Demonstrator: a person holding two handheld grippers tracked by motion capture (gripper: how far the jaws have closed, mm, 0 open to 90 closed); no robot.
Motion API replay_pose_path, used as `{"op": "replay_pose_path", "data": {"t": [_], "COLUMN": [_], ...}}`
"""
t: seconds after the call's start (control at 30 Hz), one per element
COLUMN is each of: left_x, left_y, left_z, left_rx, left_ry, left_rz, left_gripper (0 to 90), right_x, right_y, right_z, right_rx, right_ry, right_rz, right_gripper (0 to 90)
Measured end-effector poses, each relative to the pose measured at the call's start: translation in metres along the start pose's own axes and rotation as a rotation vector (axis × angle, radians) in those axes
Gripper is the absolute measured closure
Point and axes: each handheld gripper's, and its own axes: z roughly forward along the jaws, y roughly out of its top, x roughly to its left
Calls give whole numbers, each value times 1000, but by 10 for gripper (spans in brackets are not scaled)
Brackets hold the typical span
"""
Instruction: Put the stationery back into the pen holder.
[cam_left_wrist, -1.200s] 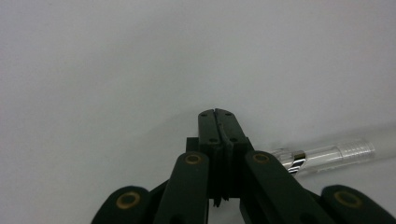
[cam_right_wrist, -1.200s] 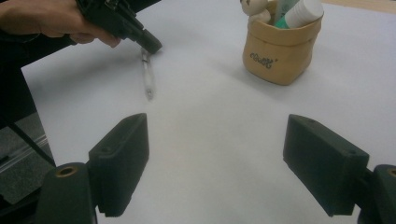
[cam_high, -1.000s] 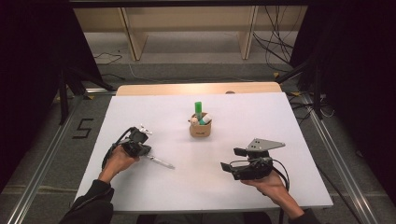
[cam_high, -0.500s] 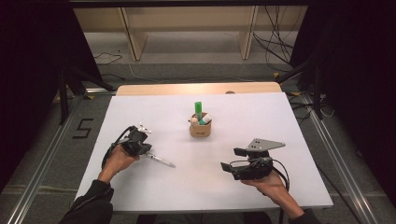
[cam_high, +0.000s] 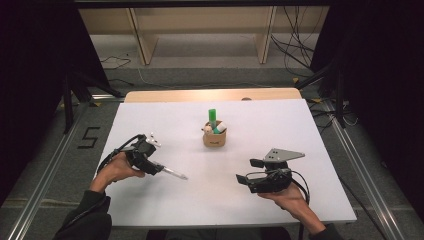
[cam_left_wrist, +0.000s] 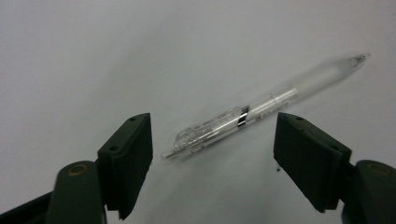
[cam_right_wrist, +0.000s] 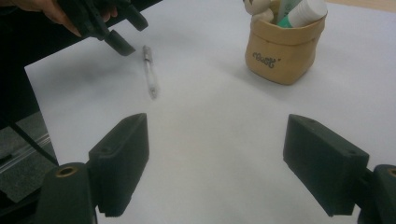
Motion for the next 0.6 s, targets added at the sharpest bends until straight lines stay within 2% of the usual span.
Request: {"op": "replay_pose_path", "data": {"t": [0.13,0.43,0.6], "left_x": [-4,-10,-8], "left_y": [4,16,17], "left_z": [4,16,25], "left_rx": [19,78,111], "left_ry": [-12,-64,-75], "left_rz": [32,114,119], "left_gripper": [221,220,236], "right_x": [0,0,0], "right_y": [0,0,0], "right_z": [1,1,1], "right_rx": [1,4,5], "right_ry": [3,8,11], "right_rz": [3,0,0], "right_gripper": [233,234,234]}}
